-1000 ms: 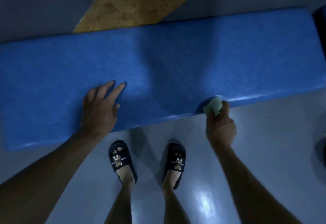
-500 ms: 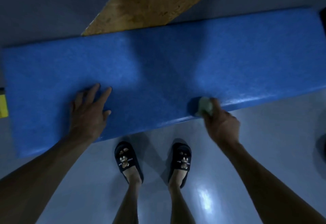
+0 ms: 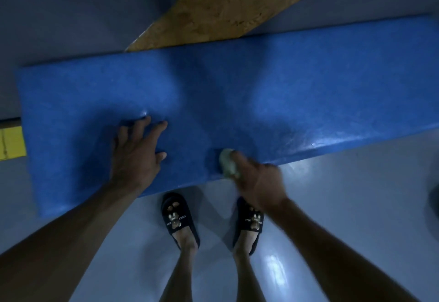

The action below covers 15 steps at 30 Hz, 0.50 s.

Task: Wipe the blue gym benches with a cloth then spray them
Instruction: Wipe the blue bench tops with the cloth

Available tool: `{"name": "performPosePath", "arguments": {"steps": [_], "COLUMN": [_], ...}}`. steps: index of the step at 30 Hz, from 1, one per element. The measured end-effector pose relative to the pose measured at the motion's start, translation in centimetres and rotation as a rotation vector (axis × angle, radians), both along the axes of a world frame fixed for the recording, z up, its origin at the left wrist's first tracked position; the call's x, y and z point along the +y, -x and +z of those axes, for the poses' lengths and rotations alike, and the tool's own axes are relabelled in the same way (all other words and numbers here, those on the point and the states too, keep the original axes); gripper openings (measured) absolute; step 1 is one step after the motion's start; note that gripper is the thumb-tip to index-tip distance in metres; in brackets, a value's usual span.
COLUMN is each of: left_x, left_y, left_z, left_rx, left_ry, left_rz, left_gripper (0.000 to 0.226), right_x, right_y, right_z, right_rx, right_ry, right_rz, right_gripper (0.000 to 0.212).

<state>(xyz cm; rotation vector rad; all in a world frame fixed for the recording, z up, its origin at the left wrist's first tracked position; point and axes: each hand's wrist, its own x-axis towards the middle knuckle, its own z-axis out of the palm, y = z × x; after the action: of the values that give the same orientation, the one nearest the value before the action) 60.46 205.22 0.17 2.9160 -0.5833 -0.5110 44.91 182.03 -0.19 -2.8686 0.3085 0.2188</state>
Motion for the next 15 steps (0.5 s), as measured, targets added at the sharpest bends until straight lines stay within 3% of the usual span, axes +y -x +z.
{"name": "performPosePath", "arguments": {"steps": [4, 7, 9, 12, 15], "left_x": [0.2, 0.1, 0.0, 0.1, 0.1], "left_y": [-0.4, -0.4, -0.3, -0.7, -1.0], "left_z": [-0.1, 0.0, 0.1, 0.3, 0.4], "left_rx": [0.0, 0.016, 0.02, 0.03, 0.037], "left_ry": [0.02, 0.032, 0.026, 0.026, 0.026], "left_rz": [-0.006, 0.006, 0.011, 0.006, -0.002], "left_gripper": [0.073, 0.072, 0.072, 0.072, 0.071], "right_x": [-9.5, -7.5, -2.1, 6.8, 7.9], "right_y": [0.6, -0.6, -2.3, -4.1, -4.9], "right_z": [0.6, 0.1, -0.5, -0.1, 0.7], "right_rx": [0.063, 0.062, 0.021, 0.02, 0.057], "right_ry": [0.067, 0.085, 0.008, -0.095, -0.129], "right_rz": [-0.644, -0.872, -0.773, -0.283, 0.095], "right_gripper": [0.042, 0.051, 0.049, 0.043, 0.044]}}
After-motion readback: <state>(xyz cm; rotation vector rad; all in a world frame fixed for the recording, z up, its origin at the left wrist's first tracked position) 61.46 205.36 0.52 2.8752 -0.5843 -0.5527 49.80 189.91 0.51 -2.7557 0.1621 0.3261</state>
